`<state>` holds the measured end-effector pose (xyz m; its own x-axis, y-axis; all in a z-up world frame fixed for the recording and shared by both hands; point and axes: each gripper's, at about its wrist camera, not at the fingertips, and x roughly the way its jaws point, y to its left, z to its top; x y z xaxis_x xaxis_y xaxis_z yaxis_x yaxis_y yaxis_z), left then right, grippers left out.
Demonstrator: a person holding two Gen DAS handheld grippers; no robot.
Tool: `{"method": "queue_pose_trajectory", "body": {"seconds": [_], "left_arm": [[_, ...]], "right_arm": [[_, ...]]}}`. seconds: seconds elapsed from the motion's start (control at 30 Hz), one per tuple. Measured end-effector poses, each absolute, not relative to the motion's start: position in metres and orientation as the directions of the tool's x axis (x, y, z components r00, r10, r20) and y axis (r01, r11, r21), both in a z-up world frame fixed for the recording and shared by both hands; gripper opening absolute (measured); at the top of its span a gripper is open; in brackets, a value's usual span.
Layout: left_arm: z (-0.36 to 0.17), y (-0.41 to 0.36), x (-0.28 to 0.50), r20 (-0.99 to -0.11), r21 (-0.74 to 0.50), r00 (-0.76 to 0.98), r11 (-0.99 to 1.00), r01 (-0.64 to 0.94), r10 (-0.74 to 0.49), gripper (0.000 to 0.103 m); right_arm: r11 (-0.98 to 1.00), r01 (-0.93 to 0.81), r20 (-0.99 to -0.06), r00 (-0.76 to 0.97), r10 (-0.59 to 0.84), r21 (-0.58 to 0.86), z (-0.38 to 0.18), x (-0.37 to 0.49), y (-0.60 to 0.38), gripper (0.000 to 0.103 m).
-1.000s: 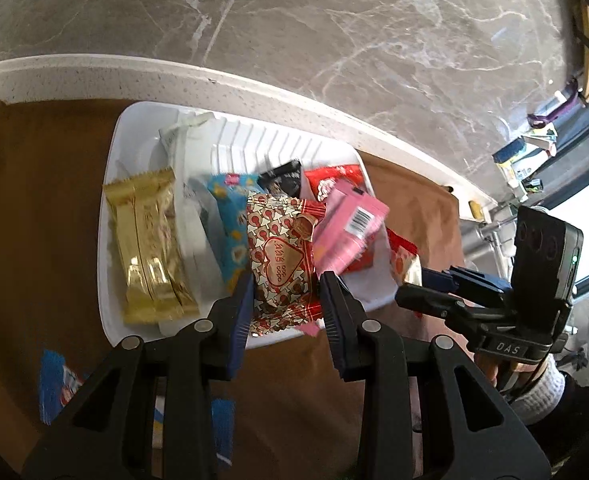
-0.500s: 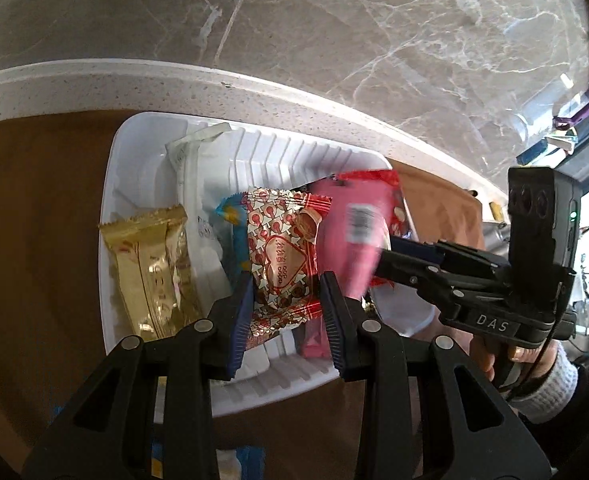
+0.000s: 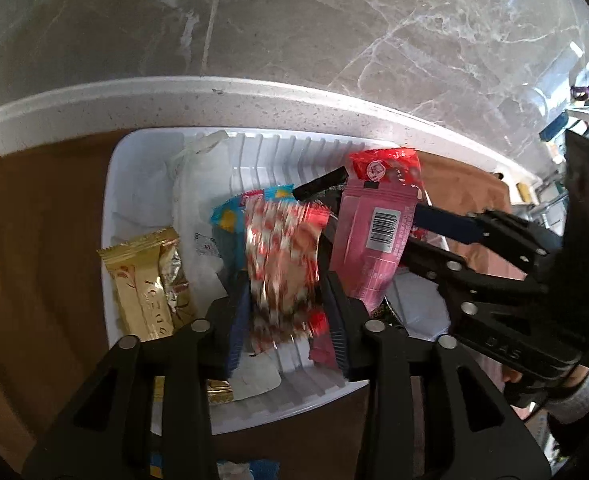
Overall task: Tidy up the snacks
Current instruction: 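Carry both packets into the white tray and open both tools, then move both tools back to the orange bar and green seed bag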
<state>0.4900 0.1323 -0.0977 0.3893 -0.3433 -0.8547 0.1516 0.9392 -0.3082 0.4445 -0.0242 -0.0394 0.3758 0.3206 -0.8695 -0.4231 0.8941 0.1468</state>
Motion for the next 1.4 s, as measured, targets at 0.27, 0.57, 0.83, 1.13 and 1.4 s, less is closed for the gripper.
{"method": "queue_pose_trajectory", "body": {"seconds": [0.27,0.57,0.83,1.13,1.4], "left_arm": [[-0.078,0.141,0.485,-0.836,-0.303,0.436,0.943,0.136,-0.332,0.044],[-0.052,0.150,0.466,-0.813,-0.304,0.483,0.944,0.125,-0.326,0.044],[-0.032,0.153,0.428,-0.797,-0.321,0.500,0.939,0.126,-0.340,0.045],[-0.023,0.155,0.373,-0.791,-0.344,0.496,0.931,0.124,-0.358,0.045],[-0.027,0.162,0.310,-0.802,-0.349,0.477,0.930,0.117,-0.361,0.045]], "right_arm": [[0.896,-0.432,-0.852,0.425,0.304,0.104,-0.020,0.432,-0.019,0.044],[0.903,-0.422,-0.832,0.469,0.298,0.085,0.004,0.415,-0.031,0.045],[0.906,-0.413,-0.814,0.490,0.311,0.098,0.027,0.393,-0.046,0.045],[0.894,-0.431,-0.807,0.481,0.342,0.121,0.049,0.341,-0.056,0.045],[0.869,-0.476,-0.826,0.428,0.365,0.137,0.050,0.273,-0.048,0.050]]}}
